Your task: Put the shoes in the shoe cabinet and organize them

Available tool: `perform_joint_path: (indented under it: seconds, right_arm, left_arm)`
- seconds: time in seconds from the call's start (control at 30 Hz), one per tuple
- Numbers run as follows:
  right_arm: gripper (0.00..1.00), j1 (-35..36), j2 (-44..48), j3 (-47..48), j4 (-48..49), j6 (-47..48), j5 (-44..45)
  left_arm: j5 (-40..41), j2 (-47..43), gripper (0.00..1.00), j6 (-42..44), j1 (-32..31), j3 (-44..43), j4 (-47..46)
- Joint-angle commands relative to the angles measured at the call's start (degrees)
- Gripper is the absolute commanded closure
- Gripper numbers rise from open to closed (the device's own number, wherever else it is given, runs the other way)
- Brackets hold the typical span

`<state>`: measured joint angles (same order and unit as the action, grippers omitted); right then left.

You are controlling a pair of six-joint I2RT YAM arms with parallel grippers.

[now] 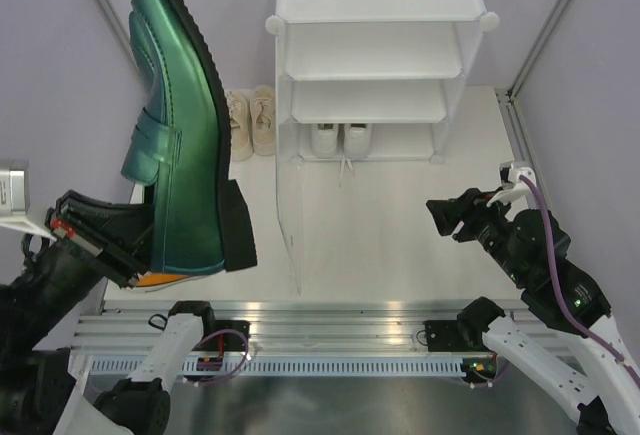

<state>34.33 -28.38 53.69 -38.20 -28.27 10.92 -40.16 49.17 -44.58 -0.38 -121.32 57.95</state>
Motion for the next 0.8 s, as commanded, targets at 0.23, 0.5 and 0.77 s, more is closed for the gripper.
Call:
perform_joint_path:
  seconds: [0.23,0.5,0.77]
  right_arm:
    - [0.42,0.0,-1.7,4.6,-0.6,0.3,-5.0]
    - [0.42,0.0,-1.9,5.8,-0.8,0.4,-3.5]
    - [0.42,0.0,-6.2,10.3,-0.4,1.8,0.4]
  left_arm:
    - [-5.3,-10.5,0.98,-6.2,3.5,12.8,-15.6]
    - [-5.6,-13.0,0.98,-6.3,3.8,25.2,-20.0]
    - [-6.2,-11.9,0.98,-8.3,6.7,31.6,-25.8]
